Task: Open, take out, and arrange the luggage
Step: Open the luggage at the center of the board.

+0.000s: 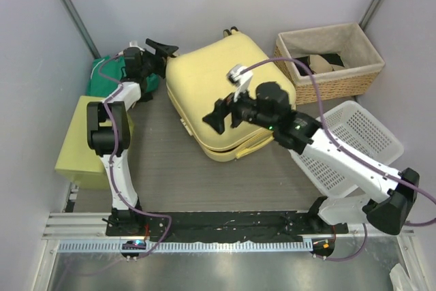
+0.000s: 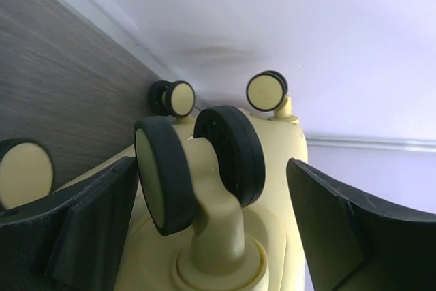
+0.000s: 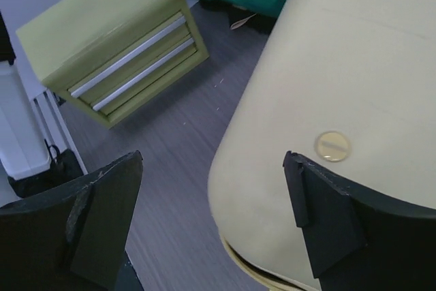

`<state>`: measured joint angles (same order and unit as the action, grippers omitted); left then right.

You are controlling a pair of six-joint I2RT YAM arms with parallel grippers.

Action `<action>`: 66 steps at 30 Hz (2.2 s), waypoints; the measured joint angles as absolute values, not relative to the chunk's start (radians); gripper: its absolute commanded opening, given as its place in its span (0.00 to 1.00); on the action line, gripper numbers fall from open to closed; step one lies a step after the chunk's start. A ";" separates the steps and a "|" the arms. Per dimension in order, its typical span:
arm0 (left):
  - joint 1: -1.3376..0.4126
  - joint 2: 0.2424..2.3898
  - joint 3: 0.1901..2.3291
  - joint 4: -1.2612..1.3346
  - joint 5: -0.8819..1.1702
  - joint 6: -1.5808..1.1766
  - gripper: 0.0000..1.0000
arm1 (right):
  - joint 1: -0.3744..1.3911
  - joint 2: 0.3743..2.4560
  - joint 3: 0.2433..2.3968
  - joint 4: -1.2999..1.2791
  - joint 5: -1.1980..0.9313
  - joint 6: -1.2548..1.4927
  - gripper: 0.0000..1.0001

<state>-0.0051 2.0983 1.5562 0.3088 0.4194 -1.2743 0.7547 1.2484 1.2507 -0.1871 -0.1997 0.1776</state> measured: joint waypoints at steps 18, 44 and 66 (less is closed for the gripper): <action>-0.015 2.116 1.728 0.510 0.554 -1.415 0.91 | 1.233 1.765 1.470 -0.235 0.163 0.104 0.94; -0.037 2.284 2.059 0.416 0.568 -1.480 0.91 | 1.095 1.936 1.533 -0.185 0.176 0.218 0.96; -0.055 2.285 2.022 0.461 0.524 -1.529 0.93 | 1.058 1.879 1.432 -0.141 0.289 0.233 0.97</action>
<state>-0.0547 2.2848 2.0220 0.4614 0.5236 -1.5288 1.0576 1.8793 1.4322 -0.1410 0.2893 0.2329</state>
